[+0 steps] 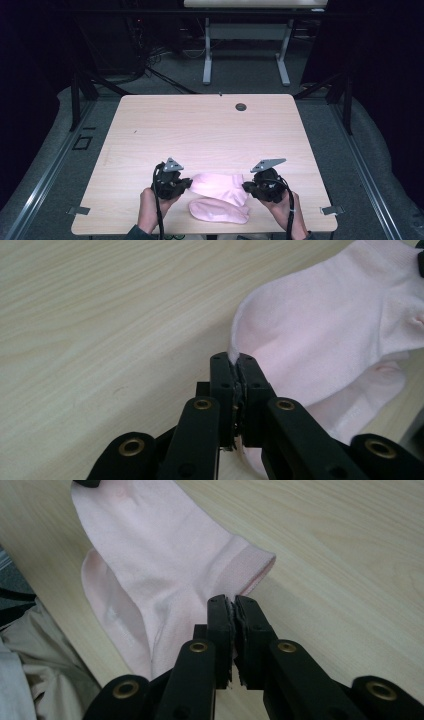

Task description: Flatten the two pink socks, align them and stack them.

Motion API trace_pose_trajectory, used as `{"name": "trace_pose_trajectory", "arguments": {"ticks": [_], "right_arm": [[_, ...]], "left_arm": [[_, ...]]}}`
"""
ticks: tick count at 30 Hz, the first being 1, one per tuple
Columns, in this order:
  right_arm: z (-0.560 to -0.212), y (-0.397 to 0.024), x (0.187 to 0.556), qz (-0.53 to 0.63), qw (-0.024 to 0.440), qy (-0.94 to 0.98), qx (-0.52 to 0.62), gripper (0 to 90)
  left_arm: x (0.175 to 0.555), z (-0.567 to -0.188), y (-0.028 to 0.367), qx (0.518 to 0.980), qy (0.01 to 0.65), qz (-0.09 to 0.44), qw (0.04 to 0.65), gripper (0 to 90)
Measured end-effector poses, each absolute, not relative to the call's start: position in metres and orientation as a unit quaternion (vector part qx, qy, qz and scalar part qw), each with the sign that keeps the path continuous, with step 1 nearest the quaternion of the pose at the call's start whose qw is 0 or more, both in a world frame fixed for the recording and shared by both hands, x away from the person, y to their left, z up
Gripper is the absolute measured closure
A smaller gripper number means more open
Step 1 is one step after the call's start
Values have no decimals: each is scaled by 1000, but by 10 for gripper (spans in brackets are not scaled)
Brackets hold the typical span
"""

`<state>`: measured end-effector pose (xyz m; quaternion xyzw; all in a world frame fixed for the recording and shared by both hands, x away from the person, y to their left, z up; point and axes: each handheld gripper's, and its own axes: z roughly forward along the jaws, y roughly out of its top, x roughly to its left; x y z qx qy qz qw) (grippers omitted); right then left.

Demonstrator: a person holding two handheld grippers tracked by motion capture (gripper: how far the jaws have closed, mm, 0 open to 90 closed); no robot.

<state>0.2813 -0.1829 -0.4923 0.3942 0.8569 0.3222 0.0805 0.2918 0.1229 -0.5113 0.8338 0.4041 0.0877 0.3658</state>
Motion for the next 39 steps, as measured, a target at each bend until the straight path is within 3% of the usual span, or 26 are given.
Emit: {"name": "trace_pose_trajectory", "arguments": {"ticks": [15,32,34,39], "right_arm": [[-529,-183,264,280,37,874,396,854],[-547,-179,269,256,40,880,398,841],[-549,-179,269,259,40,878,400,837],[-548,-181,267,268,43,876,399,767]], "left_arm": [[263,-545,123,847,407,38,340,877],[257,-562,117,859,402,56,311,862],[257,-562,117,859,403,63,310,807],[257,-558,121,852,413,88,309,450]]}}
